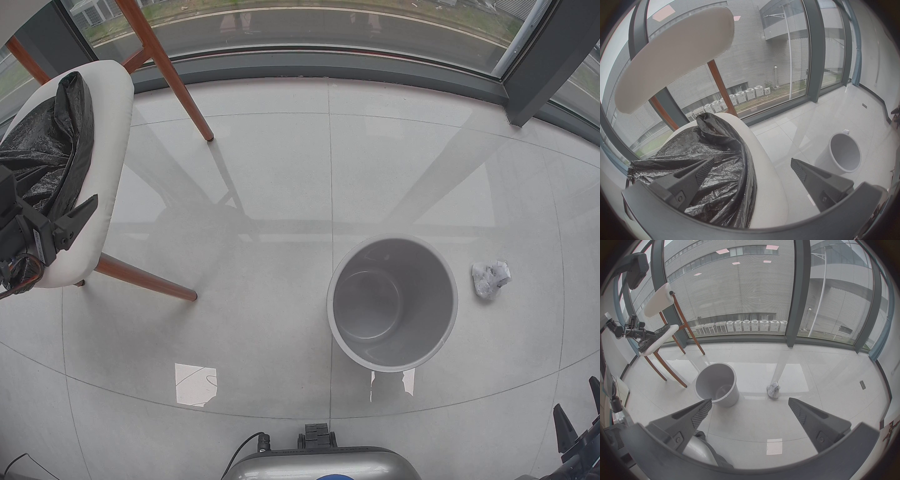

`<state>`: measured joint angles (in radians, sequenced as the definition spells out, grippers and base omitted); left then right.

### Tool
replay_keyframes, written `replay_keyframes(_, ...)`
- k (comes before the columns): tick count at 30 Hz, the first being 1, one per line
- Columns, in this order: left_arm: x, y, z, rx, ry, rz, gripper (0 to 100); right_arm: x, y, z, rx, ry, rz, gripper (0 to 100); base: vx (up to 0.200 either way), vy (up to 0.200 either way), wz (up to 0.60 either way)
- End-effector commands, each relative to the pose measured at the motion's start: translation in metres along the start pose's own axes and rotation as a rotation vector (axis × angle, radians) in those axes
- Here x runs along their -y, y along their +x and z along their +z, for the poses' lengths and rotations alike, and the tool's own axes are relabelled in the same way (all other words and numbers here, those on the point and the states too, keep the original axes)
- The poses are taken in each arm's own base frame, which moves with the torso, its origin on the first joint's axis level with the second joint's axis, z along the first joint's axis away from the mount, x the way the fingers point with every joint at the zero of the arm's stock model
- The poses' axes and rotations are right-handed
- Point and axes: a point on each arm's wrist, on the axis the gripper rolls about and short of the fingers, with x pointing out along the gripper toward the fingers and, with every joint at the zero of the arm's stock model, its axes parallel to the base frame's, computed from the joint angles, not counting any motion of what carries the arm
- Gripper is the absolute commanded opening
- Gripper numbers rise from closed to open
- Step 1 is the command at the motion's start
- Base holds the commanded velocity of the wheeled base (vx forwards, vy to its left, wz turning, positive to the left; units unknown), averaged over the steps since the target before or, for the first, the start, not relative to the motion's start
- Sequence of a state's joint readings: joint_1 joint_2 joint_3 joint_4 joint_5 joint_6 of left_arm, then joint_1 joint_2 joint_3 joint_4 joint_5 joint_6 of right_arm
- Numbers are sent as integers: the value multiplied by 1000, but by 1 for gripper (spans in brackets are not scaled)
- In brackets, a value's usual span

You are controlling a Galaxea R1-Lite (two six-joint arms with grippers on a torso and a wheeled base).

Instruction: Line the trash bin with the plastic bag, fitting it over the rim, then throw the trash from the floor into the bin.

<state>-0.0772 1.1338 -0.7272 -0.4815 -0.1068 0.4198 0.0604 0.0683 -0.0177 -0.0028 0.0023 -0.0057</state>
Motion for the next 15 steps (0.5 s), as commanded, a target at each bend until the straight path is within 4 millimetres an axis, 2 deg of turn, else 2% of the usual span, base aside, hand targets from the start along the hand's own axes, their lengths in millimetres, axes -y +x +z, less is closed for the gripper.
replay_keyframes(1, 1, 11, -5, -28, -1, -14, 100, 0, 1, -5, -18, 0, -1, 100, 0, 0, 0)
replay_keyframes(9, 2, 20, -9, -53, -4, -22, 100, 0, 1, -5, -18, 0, 2, 100, 0, 0, 0)
replay_keyframes(10, 2, 21, -10, -58, -5, -26, 0, 0, 1, -5, -18, 0, 0, 100, 0, 0, 0)
replay_keyframes(15, 2, 24, -13, -69, -6, -24, 0, 0, 1, -5, -18, 0, 0, 100, 0, 0, 0)
